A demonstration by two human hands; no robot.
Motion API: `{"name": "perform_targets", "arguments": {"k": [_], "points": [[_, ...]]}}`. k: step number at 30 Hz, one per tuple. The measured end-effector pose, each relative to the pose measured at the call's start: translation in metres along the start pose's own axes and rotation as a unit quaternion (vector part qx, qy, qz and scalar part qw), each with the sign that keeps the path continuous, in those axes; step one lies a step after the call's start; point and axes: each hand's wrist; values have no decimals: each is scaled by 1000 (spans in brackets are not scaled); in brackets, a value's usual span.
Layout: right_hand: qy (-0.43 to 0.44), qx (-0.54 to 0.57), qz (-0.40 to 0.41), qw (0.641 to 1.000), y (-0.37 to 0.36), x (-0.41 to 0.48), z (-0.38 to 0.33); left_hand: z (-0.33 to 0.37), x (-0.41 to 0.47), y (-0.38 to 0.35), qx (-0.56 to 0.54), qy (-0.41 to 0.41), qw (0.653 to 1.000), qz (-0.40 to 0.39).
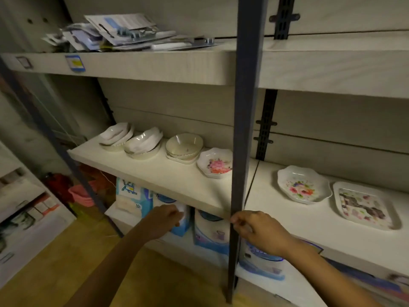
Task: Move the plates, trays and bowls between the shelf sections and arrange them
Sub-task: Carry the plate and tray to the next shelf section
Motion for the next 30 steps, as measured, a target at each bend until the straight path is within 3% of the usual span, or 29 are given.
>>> {"name": "perform_targets", "arguments": {"k": [9,15,20,25,30], "points": [[-75,21,48,996,-36,60,-69,-73,14,72,53,-21,998,-1],[-107,31,57,992,-35,101,-73,-81,53,100,23,-40,999,28],[-161,40,94,982,-35,143,-63,-68,104,114,41,-59,997,-4],[-278,49,160,946,-30,186,-38,-57,160,127,66,-80,994,-37],[-413,23,210,886,-25,218,-9,-50,210,122,68,-110,990,-58]]}}
Point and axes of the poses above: each hand's wrist, its own x-axis towards the middle knuckle, its own y-axis out of the back of the hand, z = x × y, and after that the axes turned 3 degrees about x, right-handed
